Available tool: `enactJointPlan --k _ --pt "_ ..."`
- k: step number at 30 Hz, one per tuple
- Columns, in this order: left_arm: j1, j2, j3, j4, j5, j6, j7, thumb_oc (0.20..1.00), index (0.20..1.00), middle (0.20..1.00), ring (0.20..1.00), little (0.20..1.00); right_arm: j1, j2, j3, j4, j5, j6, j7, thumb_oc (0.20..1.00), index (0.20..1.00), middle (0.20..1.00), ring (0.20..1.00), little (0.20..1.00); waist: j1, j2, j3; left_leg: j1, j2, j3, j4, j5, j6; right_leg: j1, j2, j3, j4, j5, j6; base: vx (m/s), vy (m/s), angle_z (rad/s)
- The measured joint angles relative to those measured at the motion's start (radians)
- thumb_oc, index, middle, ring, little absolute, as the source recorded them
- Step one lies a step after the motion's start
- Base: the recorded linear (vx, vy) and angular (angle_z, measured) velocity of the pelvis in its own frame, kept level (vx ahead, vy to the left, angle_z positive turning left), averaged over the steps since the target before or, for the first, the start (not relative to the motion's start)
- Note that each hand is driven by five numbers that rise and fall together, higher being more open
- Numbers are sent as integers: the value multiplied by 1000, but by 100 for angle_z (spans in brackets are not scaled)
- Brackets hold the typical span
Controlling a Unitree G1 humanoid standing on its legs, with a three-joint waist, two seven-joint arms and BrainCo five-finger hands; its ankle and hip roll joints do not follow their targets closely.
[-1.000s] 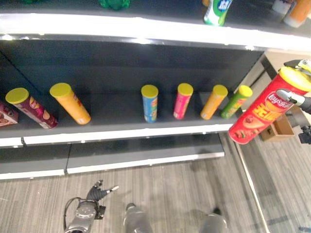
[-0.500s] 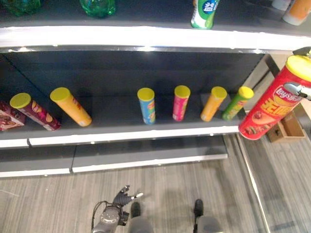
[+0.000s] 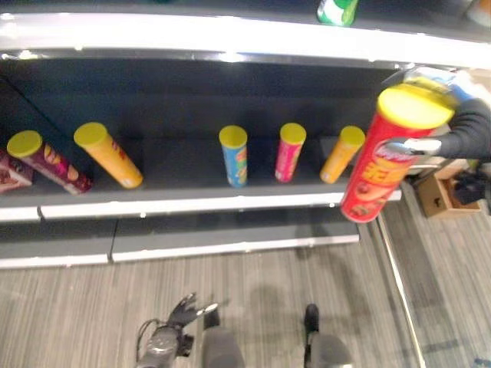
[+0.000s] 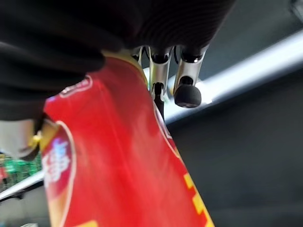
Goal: Put the goods on the table back onto the shelves and tidy them up.
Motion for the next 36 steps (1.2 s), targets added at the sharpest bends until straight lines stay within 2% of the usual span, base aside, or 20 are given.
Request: enactJointPlan --k 2,3,4,5,6,7,8,9,10,11,12,13,14,17,19,21,26,29,32,36 --pt "9 -20 36 -47 -6 -16 33 1000 1000 1000 1000 1000 57 -12 -42 58 0 -3 -3 200 200 200 200 200 -29 36 -9 -15 72 -18 -42 51 23 -3 -13 -32 30 -26 38 144 526 18" --pt "12 -10 35 -63 -6 -15 36 1000 1000 1000 1000 1000 72 4 -40 51 -1 18 -5 200 200 200 200 200 -31 6 -15 -1 33 10 -37 54 -28 -5 -65 -17 29 -30 53 268 852 9" --pt "12 6 4 -64 -7 -30 45 1000 1000 1000 1000 1000 149 -5 -87 25 -1 4 -3 200 200 200 200 200 -6 9 -27 -77 -19 -27 105 -37 42 -24 -110 -26 56 -21 -60 294 845 -4" --pt "3 1 -1 -56 -7 -32 50 1000 1000 1000 1000 1000 141 6 -93 25 -1 14 -3 200 200 200 200 200 -10 16 -29 -94 -54 -65 180 -89 35 -10 -131 -18 58 -27 -73 226 644 -6" --pt "3 -4 -41 -43 -5 -32 53 1000 1000 1000 1000 1000 179 46 -132 25 -4 14 -5 200 200 200 200 200 -5 51 -35 -132 -68 -52 277 -152 42 -20 -146 -30 107 12 -78 166 626 5" --pt "16 -17 -25 -36 -6 -32 50 1000 1000 1000 1000 1000 184 111 -135 48 -12 12 -1 200 200 200 200 200 -15 48 -48 -114 -83 -40 275 -168 59 -23 -175 -69 140 23 -110 20 513 -4" --pt "25 -13 -23 -33 -6 -33 57 1000 1000 1000 1000 1000 203 126 -134 49 -11 38 -7 200 200 200 200 200 -18 39 -67 -102 -113 -7 287 -175 75 -60 -188 -70 168 75 -111 -4 679 -28" --pt "34 3 -53 -28 -4 -32 55 1000 1000 1000 1000 1000 208 96 -137 42 -12 37 -8 200 200 200 200 200 -13 64 -73 -114 -119 16 315 -198 86 -101 -186 -37 189 163 -131 -19 682 -70" --pt "44 22 -53 -30 -3 -27 52 1000 1000 1000 1000 1000 194 140 -144 33 -19 44 -16 200 200 200 200 200 -12 56 -73 -111 -131 40 296 -189 119 -159 -200 -30 203 263 -164 6 550 -89" --pt "57 30 -27 -29 -3 -20 50 1000 1000 1000 1000 1000 194 207 -144 25 -21 50 -26 200 200 200 200 200 -21 52 -75 -91 -146 79 248 -170 147 -202 -211 -48 194 421 -163 38 532 -59" --pt "55 32 -7 -30 -2 -18 49 1000 1000 1000 1000 1000 224 206 -145 18 -21 51 -25 200 200 200 200 200 -40 57 -75 -64 -162 80 193 -148 178 -216 -217 -41 217 427 -149 15 327 -7" --pt "53 36 12 -31 -1 -18 49 1000 1000 1000 1000 1000 259 204 -147 10 -22 51 -24 200 200 200 200 200 -57 61 -76 -26 -180 78 122 -117 204 -204 -187 -38 254 279 -84 21 427 21" --pt "53 36 27 -32 3 -19 48 1000 1000 1000 1000 1000 267 202 -145 13 -22 51 -22 200 200 200 200 200 -56 66 -78 13 -183 82 60 -83 199 -186 -147 -41 258 188 -68 2 279 15" --pt "66 33 51 -32 9 -22 41 1000 1000 1000 1000 1000 256 197 -168 8 -22 45 -25 200 200 200 200 200 -55 79 -99 49 -215 72 -18 -45 215 -152 -89 -69 255 121 -36 2 305 7" --pt "91 25 45 -21 15 -10 29 1000 1000 1000 1000 1000 217 165 -166 12 -22 48 -24 200 200 200 200 200 -54 82 -100 88 -233 83 -102 -1 227 -127 -4 -57 206 63 -36 -5 323 -1" --pt "120 13 37 -20 17 -4 26 1000 1000 1000 1000 1000 182 148 -156 13 -22 48 -24 200 200 200 200 200 -50 79 -100 119 -247 98 -139 12 231 -121 45 -67 188 56 -30 6 245 -33" --pt "121 -20 5 -66 18 2 12 1000 1000 1000 1000 1000 141 141 -148 16 -21 45 -26 200 200 200 200 200 -56 75 -100 171 -239 99 -217 52 188 -56 62 -40 98 30 -1 34 52 -11" --pt "109 -28 2 -94 18 3 9 1000 1000 1000 1000 1000 122 142 -140 12 -19 45 -23 200 200 200 200 200 -54 53 -101 195 -240 98 -260 82 163 2 67 -40 -7 11 -18 56 -46 -1" --pt "119 -66 -3 -145 15 3 6 1000 1000 1000 1000 1000 112 131 -115 12 -16 44 -21 200 200 200 200 200 -59 75 -102 224 -190 97 -313 114 130 1 122 -35 -10 11 -35 88 -74 -9" --pt "118 -87 -5 -158 15 3 -11 1000 1000 1000 1000 1000 112 102 -101 6 -10 44 -1 200 200 200 200 200 -59 85 -101 229 -165 93 -323 127 116 3 147 -39 -10 9 -49 38 -84 1"
